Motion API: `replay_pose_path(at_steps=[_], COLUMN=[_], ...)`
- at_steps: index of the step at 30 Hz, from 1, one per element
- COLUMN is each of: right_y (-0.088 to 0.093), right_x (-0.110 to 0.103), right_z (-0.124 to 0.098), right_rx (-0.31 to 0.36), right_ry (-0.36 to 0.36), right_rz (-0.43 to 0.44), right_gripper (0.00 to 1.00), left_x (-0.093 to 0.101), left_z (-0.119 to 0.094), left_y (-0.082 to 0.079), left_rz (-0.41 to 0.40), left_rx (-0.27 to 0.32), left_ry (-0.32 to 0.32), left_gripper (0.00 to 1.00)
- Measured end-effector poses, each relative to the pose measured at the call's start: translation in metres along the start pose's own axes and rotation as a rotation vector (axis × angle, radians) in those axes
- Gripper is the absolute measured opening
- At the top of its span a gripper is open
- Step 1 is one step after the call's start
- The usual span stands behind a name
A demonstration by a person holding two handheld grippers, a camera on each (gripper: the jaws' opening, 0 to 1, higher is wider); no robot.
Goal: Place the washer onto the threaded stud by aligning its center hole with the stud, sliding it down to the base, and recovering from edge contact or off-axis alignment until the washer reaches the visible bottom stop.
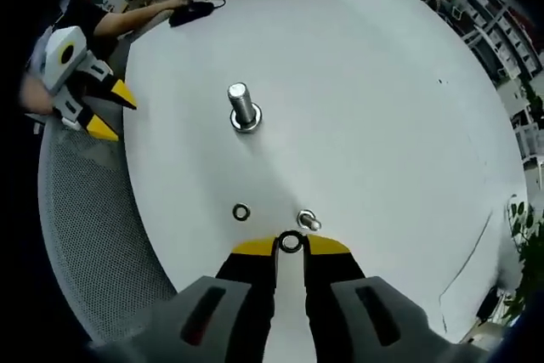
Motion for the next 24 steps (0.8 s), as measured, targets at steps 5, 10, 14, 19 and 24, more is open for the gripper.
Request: replay_pose_path(at_steps=[5,10,14,19,24], right_y=[-0.001,-0.004,-0.005,-0.008,-0.008], right_x=[0.004,0.009,0.012,0.012,0.013], right_z=[-0.003,-0.002,0.0,0.002,0.006], right_rx=[0.003,0.017,0.019,0.02,0.006], right_ry=[0.007,0.034,0.043,0.053,0.048], right_rz=[0.002,-0.015,-0.021,-0.046,-0.05], right_gripper=[0.13,0.13,0.13,0.13,0.13], left_x=[0.0,0.001,0.0,0.0,0.0], left_z=[-0.001,0.0,0.0,-0.001,-0.001], left_y=[0.0,0.0,0.0,0.0,0.0], left_rz=[0.001,0.002,0.0,-0.002,-0.001], left_rx=[0.002,0.002,0.002,0.003,0.001], left_ry=[-0.001,-0.001,-0.004,-0.005,-0.008], left_gripper=[0.25,0.25,0.25,0.25,0.25])
Point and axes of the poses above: the point that each gripper's makers call its tool centre point, and the gripper's own axes: z roughly forward along the fingers, x roughly to its right, y roughly out of its underside, the point moved 9 cm from there along -z, roughly backward along the fingers, and after that the axes turned 13 degrees about -x, right-handed, at the moved point
